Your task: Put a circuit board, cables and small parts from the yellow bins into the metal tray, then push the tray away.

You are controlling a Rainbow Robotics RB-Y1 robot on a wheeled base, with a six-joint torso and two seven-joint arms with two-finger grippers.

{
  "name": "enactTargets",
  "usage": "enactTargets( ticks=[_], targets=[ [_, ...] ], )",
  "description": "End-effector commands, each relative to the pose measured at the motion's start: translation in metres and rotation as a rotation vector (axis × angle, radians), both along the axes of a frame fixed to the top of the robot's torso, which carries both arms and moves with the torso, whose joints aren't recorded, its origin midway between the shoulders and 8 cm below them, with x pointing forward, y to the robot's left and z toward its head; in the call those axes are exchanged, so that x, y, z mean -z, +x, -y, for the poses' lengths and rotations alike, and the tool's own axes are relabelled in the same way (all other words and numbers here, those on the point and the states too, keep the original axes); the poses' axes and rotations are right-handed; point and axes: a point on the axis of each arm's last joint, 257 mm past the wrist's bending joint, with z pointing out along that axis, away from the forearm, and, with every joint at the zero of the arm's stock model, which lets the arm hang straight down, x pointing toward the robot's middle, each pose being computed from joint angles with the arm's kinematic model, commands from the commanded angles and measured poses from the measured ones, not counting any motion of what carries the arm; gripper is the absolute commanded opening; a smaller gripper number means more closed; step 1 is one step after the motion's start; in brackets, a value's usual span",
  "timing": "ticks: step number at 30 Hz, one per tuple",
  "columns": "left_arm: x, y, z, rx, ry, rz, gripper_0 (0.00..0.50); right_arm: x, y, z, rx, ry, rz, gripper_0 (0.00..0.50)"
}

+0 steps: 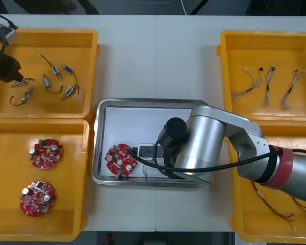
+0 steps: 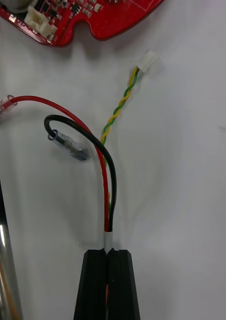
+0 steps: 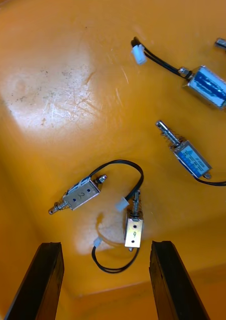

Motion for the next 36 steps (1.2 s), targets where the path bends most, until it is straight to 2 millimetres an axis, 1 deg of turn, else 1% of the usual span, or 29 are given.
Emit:
enactTargets(
  ticks=[1,2,3,4,5,6,7,9,12,17,22,24,25,29,32,34,35,36],
  targets=[
    [-0.031,0.019,-0.019,0.251,0.192,0.068,0.5,0.003,-0.01,-0.013,-0.055,0.002,-0.007,0.0],
    [-0.028,0.022,-0.019,0.273,0.205,0.076,0.5,0.003,-0.01,-0.013,-0.054,-0.001,-0.005,0.024],
    [-0.025,0.025,-0.02,0.294,0.221,0.084,0.5,0.003,-0.009,-0.012,-0.049,-0.003,-0.002,0.17],
    [-0.023,0.027,-0.02,0.303,0.228,0.089,0.5,0.002,-0.008,-0.01,-0.048,-0.005,0.002,0.277],
    [-0.021,0.031,-0.019,0.338,0.251,0.101,0.5,0.002,-0.006,-0.01,-0.046,-0.008,0.009,0.456],
    [-0.018,0.036,-0.017,0.361,0.26,0.114,0.5,0.0,-0.004,-0.01,-0.044,-0.008,0.02,0.5],
    [-0.016,0.037,-0.018,0.368,0.266,0.116,0.5,-0.001,-0.003,-0.01,-0.043,-0.009,0.027,0.5],
    [-0.011,0.044,-0.013,0.408,0.278,0.143,0.5,-0.006,0.001,-0.01,-0.045,-0.012,0.051,0.5],
    [-0.005,0.05,-0.007,0.444,0.276,0.166,0.5,-0.011,0.004,-0.011,-0.052,-0.015,0.071,0.5],
    [0.009,0.054,0.002,0.469,0.266,0.177,0.5,-0.015,0.004,-0.011,-0.043,-0.008,0.074,0.5],
    [0.022,0.058,0.005,0.482,0.291,0.173,0.5,-0.029,0.003,-0.011,-0.034,-0.002,0.083,0.5],
    [0.031,0.059,0.004,0.476,0.292,0.17,0.5,-0.043,0.003,-0.009,-0.017,0.004,0.086,0.5],
    [0.031,0.06,0.004,0.476,0.294,0.172,0.5,-0.046,0.002,-0.008,-0.013,0.005,0.084,0.5],
    [0.038,0.058,0.003,0.484,0.313,0.154,0.5,-0.072,-0.002,0.001,0.016,0.011,0.082,0.5],
    [0.046,0.054,-0.003,0.472,0.309,0.135,0.5,-0.092,-0.005,0.011,0.039,0.006,0.09,0.5],
    [0.047,0.052,-0.011,0.463,0.317,0.127,0.5,-0.107,-0.007,0.023,0.067,-0.01,0.097,0.5],
    [0.046,0.051,-0.013,0.461,0.321,0.125,0.5,-0.11,-0.007,0.026,0.075,-0.013,0.099,0.5],
    [0.047,0.049,-0.018,0.454,0.327,0.119,0.5,-0.12,-0.006,0.026,0.08,-0.001,0.114,0.5]
  ],
)
